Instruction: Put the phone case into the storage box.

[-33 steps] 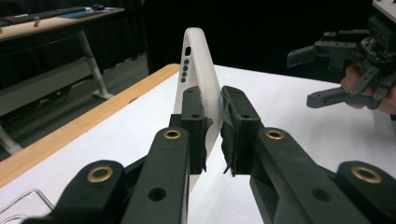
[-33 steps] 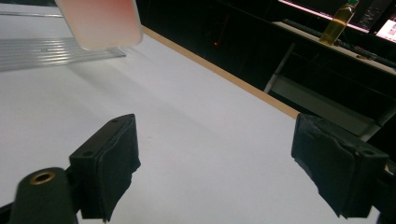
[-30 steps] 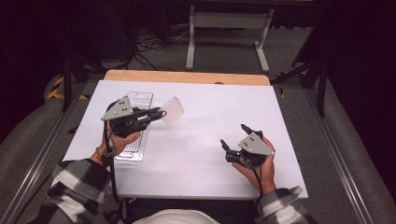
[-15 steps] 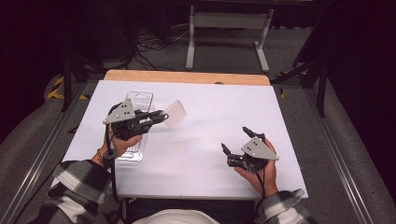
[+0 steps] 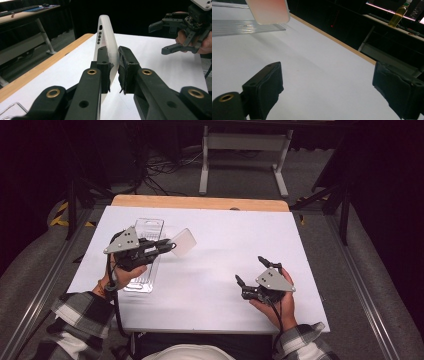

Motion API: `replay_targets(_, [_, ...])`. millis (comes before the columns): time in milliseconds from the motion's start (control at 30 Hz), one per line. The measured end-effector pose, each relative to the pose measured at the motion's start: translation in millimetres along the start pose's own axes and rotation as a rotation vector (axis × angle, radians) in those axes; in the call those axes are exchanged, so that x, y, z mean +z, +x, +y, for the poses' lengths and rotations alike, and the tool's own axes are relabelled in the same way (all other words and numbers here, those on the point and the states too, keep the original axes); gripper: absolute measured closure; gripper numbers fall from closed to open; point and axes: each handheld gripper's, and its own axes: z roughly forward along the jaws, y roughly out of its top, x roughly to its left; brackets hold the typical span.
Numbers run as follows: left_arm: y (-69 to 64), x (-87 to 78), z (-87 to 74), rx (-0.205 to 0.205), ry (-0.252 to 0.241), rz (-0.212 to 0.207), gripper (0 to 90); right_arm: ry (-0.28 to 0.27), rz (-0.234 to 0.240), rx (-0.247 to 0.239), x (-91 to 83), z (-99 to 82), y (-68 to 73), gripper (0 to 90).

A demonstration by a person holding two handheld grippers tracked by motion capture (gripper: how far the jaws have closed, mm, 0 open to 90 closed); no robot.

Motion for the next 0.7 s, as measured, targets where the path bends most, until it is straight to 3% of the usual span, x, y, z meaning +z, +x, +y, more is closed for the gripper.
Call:
replay_targets(333, [6.0,-7.8,0.6,-0.001,0.001,-0.015,80.4,0.011,0.000,-0.005,1.1,-1.0,0.6,9.2])
replay_targets(700, [11.5,-13.4,-0.6,-0.003,-0.006,0.011,80.4,0.012,0.001,-0.017,1.9,-0.8,1.6,9.5])
